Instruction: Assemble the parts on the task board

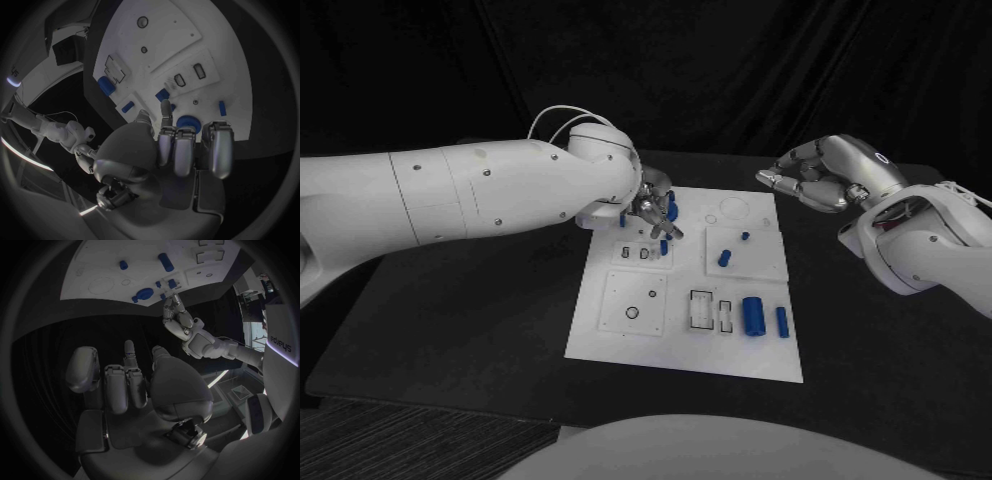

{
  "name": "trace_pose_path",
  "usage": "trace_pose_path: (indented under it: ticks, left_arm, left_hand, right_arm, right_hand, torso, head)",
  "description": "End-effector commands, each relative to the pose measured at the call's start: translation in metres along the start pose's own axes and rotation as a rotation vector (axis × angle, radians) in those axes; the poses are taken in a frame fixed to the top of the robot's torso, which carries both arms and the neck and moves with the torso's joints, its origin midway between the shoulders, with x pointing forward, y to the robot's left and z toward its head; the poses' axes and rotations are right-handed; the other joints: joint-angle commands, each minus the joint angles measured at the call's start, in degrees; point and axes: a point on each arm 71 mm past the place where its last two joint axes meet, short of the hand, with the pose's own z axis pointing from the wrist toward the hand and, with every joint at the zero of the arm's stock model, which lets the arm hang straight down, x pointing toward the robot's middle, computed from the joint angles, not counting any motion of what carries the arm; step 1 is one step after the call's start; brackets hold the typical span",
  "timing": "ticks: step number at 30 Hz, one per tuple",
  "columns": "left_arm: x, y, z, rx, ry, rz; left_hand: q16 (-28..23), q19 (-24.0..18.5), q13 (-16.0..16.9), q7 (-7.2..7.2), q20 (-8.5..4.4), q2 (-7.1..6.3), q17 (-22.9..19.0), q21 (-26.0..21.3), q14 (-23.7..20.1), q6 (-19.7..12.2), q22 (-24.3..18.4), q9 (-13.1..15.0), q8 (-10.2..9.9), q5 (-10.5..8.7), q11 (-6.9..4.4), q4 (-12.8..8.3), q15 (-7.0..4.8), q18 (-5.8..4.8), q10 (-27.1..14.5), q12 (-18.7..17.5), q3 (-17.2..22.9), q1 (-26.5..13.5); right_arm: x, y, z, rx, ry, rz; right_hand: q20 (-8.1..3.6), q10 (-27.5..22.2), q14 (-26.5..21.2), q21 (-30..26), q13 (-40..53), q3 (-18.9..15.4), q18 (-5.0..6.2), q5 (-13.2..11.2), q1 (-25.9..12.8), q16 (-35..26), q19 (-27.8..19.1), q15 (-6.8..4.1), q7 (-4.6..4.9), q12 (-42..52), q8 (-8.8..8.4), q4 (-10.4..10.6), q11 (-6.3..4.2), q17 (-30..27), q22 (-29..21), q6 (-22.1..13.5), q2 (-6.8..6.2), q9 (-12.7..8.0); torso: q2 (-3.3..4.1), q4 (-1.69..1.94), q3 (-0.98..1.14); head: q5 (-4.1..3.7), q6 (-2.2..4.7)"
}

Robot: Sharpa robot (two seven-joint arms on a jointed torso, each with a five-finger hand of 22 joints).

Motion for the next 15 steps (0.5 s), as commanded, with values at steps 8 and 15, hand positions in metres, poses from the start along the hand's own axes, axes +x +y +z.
trace_pose_path:
  ticks: [8,15]
  left_arm:
    - [0.0021,0.0019,0.0032,-0.010,0.019,0.006]
    - [0.0020,0.0022,0.0053,-0.006,0.014,0.000]
  left_hand:
    - [0.58,-0.53,14.79,-0.01,-0.12,0.50,15.15,-0.77,6.15,1.48,5.63,0.97,-0.40,0.08,-0.78,-0.38,-0.21,-0.47,8.68,1.43,2.46,-0.71]
    - [0.58,-0.57,14.79,0.01,-0.13,0.44,15.15,-0.81,6.15,1.35,5.59,1.01,-0.57,0.13,-0.78,-0.40,-0.23,-0.46,8.68,1.43,2.50,-0.74]
  right_arm:
    - [-0.0012,-0.0002,0.0006,0.011,0.003,-0.007]
    - [-0.0006,0.0004,0.0012,0.010,0.009,-0.007]
  right_hand:
    - [0.04,5.87,4.89,-0.04,15.20,-0.89,-0.30,0.89,1.41,0.38,-0.28,-0.08,-0.14,0.95,1.15,0.23,-0.05,11.18,9.28,-0.32,-0.38,0.96]
    - [0.04,5.87,4.89,-0.04,15.20,-0.89,-0.30,0.89,1.41,0.38,-0.28,-0.08,-0.14,0.95,1.15,0.23,-0.05,11.18,9.28,-0.32,-0.38,0.96]
  torso:
    - [-0.05,0.18,-0.07]
    - [-0.13,0.19,-0.05]
  head:
    - [-0.11,-0.01]
    - [-0.26,-0.01]
